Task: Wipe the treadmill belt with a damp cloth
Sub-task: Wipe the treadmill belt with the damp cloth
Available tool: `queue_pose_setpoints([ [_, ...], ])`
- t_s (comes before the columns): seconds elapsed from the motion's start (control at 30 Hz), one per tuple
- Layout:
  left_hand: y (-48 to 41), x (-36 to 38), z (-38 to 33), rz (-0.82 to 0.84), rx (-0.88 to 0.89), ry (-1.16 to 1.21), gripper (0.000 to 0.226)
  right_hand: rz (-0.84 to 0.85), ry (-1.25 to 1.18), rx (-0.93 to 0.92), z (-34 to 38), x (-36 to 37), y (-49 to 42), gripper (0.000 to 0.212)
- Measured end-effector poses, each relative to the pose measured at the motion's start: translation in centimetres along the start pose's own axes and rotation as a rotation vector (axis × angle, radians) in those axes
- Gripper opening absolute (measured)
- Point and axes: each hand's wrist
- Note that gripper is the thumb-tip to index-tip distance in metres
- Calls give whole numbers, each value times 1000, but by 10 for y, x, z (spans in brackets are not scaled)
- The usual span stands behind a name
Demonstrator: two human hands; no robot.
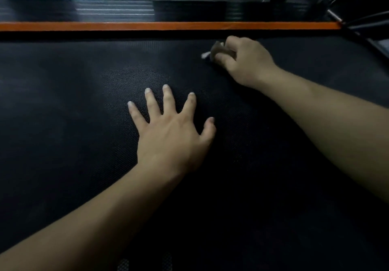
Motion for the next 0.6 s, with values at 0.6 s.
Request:
queue_pose_setpoints([
  [0.6, 2, -1, -1, 20, 59, 19, 75, -32, 178, 214, -47, -34, 65, 26],
])
Point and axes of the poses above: each hand's wrist, its own y-axis away from the middle knuckle, its own x-axis out of the palm, z = x × y, and after that the axes turned 8 degrees about y, right-handed
